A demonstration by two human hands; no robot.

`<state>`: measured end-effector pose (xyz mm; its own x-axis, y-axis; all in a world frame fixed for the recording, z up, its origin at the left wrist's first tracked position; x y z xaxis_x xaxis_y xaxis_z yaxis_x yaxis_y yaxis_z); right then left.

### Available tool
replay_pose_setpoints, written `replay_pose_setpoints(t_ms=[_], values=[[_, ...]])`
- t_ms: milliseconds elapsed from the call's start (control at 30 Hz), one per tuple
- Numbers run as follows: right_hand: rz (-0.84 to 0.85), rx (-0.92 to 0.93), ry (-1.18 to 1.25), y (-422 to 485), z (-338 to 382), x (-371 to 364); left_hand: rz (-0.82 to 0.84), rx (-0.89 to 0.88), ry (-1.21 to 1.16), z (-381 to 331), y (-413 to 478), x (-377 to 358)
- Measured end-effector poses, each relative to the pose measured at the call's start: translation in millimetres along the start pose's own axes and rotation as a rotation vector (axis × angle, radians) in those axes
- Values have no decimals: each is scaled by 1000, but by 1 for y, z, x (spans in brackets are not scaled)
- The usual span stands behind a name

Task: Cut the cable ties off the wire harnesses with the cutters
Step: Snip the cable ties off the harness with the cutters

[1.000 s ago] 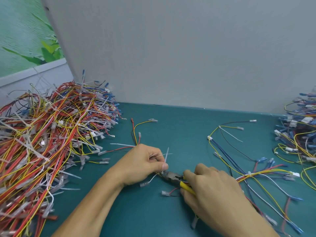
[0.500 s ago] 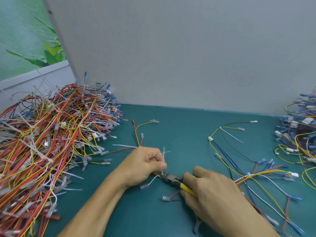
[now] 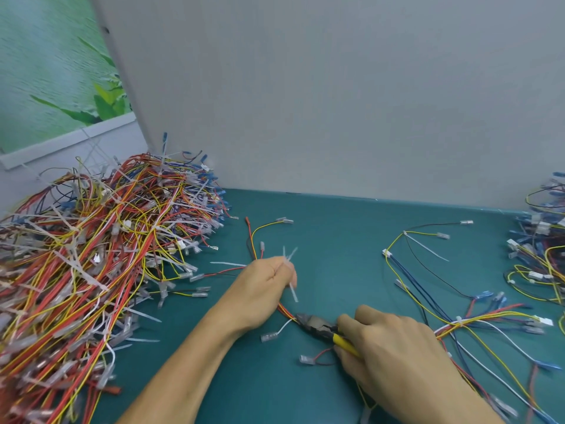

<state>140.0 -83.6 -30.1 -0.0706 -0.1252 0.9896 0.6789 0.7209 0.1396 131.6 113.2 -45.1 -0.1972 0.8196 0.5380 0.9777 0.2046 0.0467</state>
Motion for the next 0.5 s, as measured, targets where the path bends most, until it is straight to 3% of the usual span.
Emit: replay_pose_setpoints(t_ms=[167, 300, 400, 500], values=[[114, -57, 1, -1, -5, -10, -299, 74, -416, -6, 4, 24], [160, -69, 26, 0, -6, -11, -536, 88, -544, -4, 7, 53], [179, -86, 46, -1, -7, -10, -765, 188, -315, 13, 7, 74], [192, -106, 65, -1, -9, -5, -755, 309, 94, 30, 6, 84]])
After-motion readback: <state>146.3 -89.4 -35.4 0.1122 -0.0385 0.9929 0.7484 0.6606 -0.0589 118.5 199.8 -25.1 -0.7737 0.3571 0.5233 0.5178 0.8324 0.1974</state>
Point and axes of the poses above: each hand's wrist, its own y-axis towards the middle knuckle, its own x-axis out of the back of the hand, z = x × y, the point moved 1 cm from there along y, towards the middle knuckle, and after that the axes turned 3 degrees about y, right-handed, at the moved point
